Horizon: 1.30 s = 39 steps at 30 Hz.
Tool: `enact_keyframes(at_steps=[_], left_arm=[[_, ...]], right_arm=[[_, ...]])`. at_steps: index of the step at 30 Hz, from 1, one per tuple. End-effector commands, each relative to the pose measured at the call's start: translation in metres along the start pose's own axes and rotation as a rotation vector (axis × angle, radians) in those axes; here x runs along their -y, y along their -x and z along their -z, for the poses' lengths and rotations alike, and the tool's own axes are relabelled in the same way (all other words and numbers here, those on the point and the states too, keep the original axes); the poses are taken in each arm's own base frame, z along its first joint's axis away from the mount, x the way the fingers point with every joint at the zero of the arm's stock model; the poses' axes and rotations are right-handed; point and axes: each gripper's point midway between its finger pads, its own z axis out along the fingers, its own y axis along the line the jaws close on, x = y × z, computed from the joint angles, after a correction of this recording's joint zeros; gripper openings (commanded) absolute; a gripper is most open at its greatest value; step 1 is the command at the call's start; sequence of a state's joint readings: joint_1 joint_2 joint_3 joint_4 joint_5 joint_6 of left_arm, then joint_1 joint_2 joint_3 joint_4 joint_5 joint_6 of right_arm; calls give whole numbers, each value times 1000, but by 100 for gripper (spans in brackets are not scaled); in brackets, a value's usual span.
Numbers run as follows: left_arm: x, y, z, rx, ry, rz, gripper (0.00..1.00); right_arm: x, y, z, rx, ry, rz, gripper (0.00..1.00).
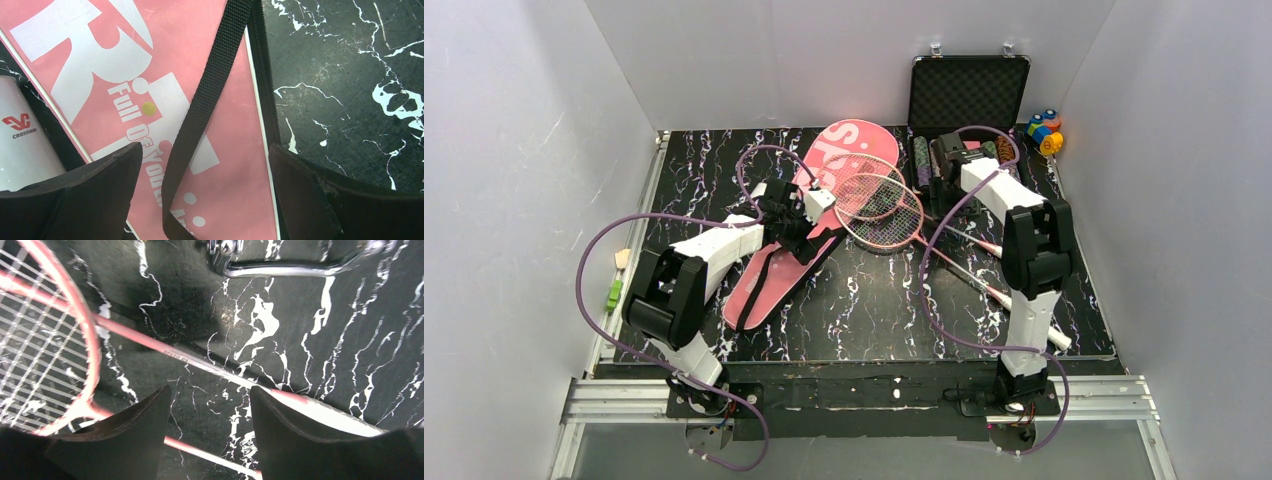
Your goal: Pack up the badminton gear
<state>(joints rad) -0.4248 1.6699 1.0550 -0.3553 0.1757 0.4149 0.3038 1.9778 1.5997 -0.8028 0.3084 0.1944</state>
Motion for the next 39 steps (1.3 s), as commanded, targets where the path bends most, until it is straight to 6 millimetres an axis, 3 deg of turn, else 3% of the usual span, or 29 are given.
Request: enact_keyframes(at_steps=[1,17,27,33,39], left_arm=[[-5,25,22,87,28,-5,98],[-5,27,24,85,30,-11,98],[-4,20,23,76,31,-19,98],[-4,18,23,74,32,-27,98],[-4,15,22,68,37,-35,98]], right_arm=[[-4,-9,-19,-58,9,31,67],[-16,0,-40,-61,92,31,63],[-22,9,-42,-56,128,59,54],[-27,-3,-40,-85,157,59,41],[-24,-27,-37,-125,151,23,36]])
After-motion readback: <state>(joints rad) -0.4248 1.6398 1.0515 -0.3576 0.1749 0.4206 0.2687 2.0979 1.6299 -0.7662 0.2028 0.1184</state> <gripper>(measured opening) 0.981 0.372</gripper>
